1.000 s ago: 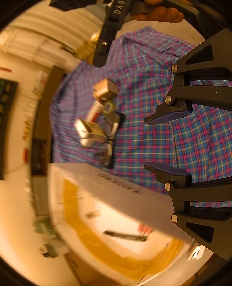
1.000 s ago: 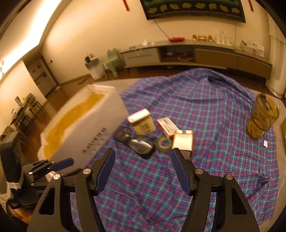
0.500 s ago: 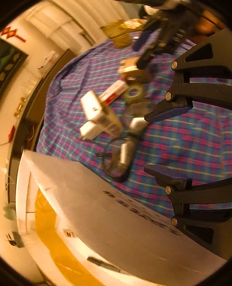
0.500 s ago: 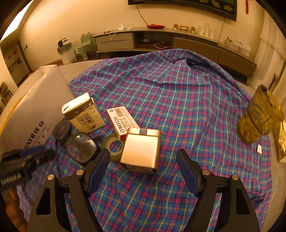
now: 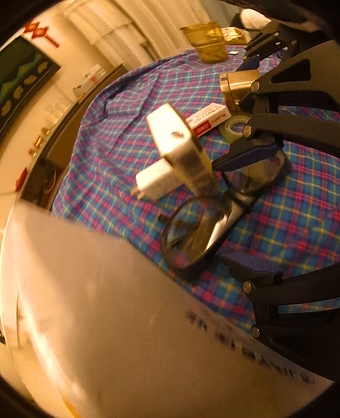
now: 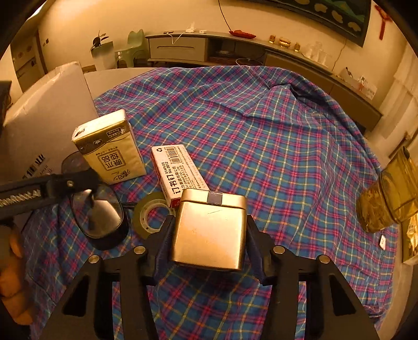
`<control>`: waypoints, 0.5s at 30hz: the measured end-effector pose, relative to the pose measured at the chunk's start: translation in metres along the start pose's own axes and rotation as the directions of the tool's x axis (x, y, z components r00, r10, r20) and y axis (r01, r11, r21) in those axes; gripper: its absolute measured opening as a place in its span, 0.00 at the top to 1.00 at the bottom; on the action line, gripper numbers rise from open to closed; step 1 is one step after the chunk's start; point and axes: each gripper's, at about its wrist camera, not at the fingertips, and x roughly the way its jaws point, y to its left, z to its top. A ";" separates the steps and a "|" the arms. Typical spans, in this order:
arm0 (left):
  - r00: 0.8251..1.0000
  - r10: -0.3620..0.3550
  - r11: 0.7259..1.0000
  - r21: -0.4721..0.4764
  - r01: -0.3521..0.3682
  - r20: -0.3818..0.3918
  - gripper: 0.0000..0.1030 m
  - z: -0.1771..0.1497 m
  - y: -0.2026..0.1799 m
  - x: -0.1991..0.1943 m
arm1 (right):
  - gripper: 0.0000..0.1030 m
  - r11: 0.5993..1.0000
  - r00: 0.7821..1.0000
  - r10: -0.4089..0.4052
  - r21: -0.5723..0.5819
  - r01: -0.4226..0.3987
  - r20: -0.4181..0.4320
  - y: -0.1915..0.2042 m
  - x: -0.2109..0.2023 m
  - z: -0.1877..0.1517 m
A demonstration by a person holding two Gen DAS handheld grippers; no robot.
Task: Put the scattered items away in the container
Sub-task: 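Grasp the black eyeglasses with the left gripper while the right gripper grasps the gold tin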
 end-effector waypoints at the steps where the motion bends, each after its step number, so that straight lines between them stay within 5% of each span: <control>1: 1.000 -0.027 0.999 0.019 0.027 -0.006 0.51 0.002 -0.003 0.002 | 0.50 1.000 1.000 0.013 0.005 -0.013 0.001 -0.001 -0.003 -0.001; 5: 0.998 -0.062 0.992 0.108 0.064 -0.026 0.67 -0.006 -0.013 -0.013 | 0.50 0.997 0.997 0.074 0.015 -0.074 0.005 -0.008 -0.019 -0.010; 9: 0.993 -0.106 0.987 0.111 0.112 -0.054 0.70 -0.008 -0.001 -0.022 | 0.51 0.989 0.990 0.142 0.032 -0.141 -0.010 -0.015 -0.029 -0.022; 13: 0.997 -0.074 0.996 0.039 0.075 -0.034 0.66 -0.002 0.014 -0.019 | 0.51 0.986 0.986 0.166 0.034 -0.166 -0.013 -0.015 -0.033 -0.024; 15: 0.998 -0.065 0.997 0.027 0.065 -0.018 0.48 0.003 0.010 -0.016 | 0.51 0.985 0.985 0.170 0.035 -0.170 -0.008 -0.013 -0.032 -0.021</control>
